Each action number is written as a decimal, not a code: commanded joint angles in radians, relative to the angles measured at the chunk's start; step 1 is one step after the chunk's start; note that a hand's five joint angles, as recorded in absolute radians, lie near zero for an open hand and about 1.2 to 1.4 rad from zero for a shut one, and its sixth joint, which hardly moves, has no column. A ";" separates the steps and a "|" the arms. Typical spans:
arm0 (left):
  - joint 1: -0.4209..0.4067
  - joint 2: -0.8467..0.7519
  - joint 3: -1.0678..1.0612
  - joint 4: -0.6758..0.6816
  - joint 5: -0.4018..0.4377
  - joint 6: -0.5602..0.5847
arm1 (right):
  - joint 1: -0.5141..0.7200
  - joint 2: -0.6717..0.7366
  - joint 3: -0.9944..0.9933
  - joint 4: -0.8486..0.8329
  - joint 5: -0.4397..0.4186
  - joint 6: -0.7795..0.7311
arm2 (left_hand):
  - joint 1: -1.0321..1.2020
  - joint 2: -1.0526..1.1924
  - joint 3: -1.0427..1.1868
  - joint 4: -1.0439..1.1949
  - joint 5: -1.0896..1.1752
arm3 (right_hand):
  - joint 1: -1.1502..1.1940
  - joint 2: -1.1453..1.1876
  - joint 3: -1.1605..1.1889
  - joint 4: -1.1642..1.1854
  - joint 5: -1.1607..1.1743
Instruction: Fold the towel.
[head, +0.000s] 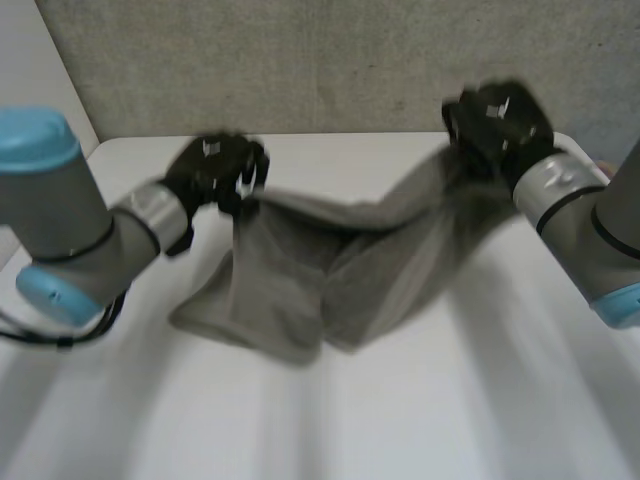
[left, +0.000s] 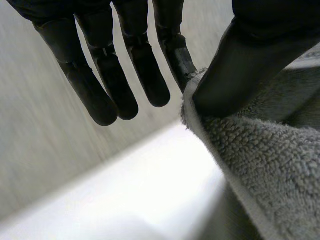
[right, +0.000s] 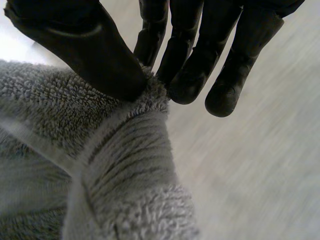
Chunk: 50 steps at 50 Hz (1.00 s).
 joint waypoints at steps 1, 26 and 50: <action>-0.044 0.096 0.298 0.106 -0.149 -0.022 | -0.011 -0.287 0.121 -0.535 0.041 0.330 | 0.054 0.039 0.018 0.042 0.034 | 0.072 0.087 0.051 0.050 0.058; 0.049 0.294 -0.359 0.176 0.048 -0.034 | -0.009 -0.016 -0.097 0.454 -0.046 -0.071 | 0.054 0.039 0.018 0.042 0.034 | 0.072 0.087 0.051 0.050 0.058; 0.063 0.153 -0.559 0.294 0.019 0.260 | -0.047 0.012 0.118 0.430 -0.034 -0.071 | 0.054 0.039 0.018 0.042 0.034 | 0.072 0.087 0.051 0.050 0.058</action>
